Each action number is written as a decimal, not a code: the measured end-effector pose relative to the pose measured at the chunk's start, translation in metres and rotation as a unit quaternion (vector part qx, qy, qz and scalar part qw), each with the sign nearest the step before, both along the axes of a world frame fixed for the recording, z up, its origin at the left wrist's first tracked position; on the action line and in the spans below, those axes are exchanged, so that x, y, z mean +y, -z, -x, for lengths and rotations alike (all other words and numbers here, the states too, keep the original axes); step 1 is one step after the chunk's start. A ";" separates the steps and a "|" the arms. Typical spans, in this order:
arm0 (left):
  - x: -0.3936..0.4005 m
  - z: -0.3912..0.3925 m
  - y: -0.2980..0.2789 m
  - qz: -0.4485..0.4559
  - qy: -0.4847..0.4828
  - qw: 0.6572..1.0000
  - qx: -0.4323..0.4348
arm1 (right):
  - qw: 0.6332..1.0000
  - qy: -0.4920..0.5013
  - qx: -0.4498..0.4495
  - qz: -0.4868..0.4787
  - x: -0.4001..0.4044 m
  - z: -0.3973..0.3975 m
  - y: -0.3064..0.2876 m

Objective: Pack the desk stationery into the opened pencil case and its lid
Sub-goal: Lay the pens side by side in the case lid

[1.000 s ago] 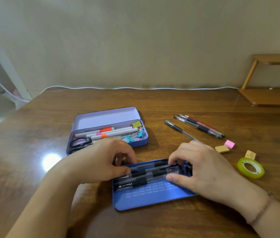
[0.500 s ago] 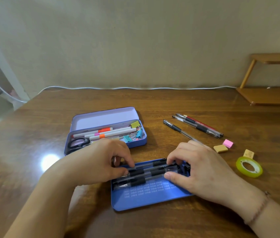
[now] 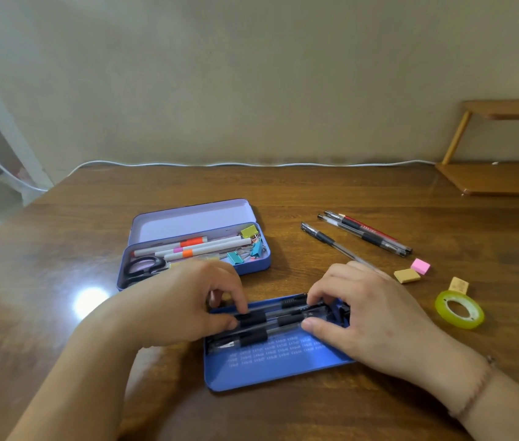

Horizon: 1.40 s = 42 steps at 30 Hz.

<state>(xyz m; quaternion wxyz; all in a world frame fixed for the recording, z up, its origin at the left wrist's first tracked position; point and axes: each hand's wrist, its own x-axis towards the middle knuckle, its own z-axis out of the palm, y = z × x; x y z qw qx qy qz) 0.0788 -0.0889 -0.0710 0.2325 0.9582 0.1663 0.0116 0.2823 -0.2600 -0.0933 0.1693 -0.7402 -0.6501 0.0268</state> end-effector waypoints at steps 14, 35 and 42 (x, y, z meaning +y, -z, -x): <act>-0.008 -0.007 0.003 -0.025 0.000 1.000 0.013 | 0.981 0.139 0.028 -0.132 -0.004 -0.040 -0.009; -0.046 -0.041 0.012 0.225 -0.041 0.889 -0.397 | 0.962 -0.031 0.122 -0.243 0.001 0.020 -0.014; -0.046 -0.025 0.002 0.188 0.056 0.971 -0.135 | 0.924 -0.119 0.159 -0.326 -0.008 -0.004 -0.028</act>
